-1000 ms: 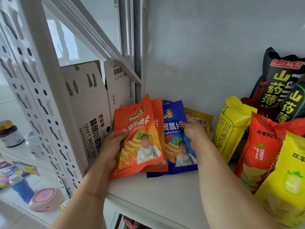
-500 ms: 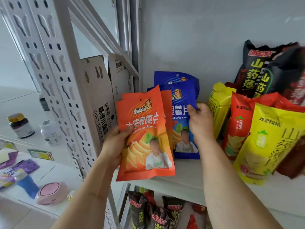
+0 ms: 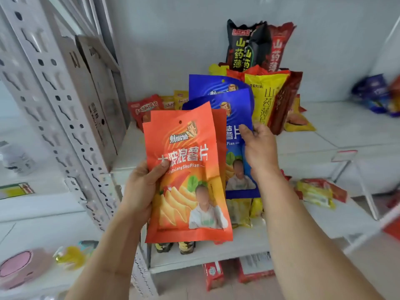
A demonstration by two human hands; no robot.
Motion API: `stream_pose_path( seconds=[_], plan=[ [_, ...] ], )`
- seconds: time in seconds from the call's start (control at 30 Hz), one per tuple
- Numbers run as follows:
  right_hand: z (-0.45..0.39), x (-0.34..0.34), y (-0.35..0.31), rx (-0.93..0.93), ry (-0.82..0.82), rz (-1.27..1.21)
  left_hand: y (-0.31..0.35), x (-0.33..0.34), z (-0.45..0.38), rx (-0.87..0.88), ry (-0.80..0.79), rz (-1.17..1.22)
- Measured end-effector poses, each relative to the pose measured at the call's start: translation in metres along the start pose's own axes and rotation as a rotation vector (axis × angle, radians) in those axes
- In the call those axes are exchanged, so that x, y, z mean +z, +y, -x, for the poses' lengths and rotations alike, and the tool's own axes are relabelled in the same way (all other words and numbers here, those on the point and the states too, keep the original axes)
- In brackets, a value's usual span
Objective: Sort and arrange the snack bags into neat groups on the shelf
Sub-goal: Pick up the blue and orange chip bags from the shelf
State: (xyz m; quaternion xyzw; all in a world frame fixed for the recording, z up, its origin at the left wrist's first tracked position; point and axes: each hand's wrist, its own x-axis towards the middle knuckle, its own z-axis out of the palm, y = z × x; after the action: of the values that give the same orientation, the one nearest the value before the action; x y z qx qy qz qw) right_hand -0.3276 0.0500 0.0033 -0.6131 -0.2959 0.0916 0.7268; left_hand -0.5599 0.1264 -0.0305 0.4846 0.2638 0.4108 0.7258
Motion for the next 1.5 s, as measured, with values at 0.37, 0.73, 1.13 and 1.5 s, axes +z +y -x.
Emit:
stream_pose_path(
  seconds=[0.37, 0.73, 1.13, 1.5],
  plan=[
    [0.020, -0.204, 0.002, 0.050, 0.280, 0.043, -0.078, 0.123, 0.031, -0.156, -0.212, -0.024],
    [-0.048, -0.438, 0.014, 0.056, 0.395, 0.060, -0.176, 0.353, 0.027, -0.182, -0.337, -0.058],
    [-0.159, -0.592, 0.017, 0.069, 0.390, 0.052, -0.232, 0.533, -0.006, -0.152, -0.314, -0.045],
    [-0.326, -0.648, 0.036, 0.020, 0.348, 0.074, -0.267, 0.662, -0.130, -0.104, -0.266, 0.018]
  ],
)
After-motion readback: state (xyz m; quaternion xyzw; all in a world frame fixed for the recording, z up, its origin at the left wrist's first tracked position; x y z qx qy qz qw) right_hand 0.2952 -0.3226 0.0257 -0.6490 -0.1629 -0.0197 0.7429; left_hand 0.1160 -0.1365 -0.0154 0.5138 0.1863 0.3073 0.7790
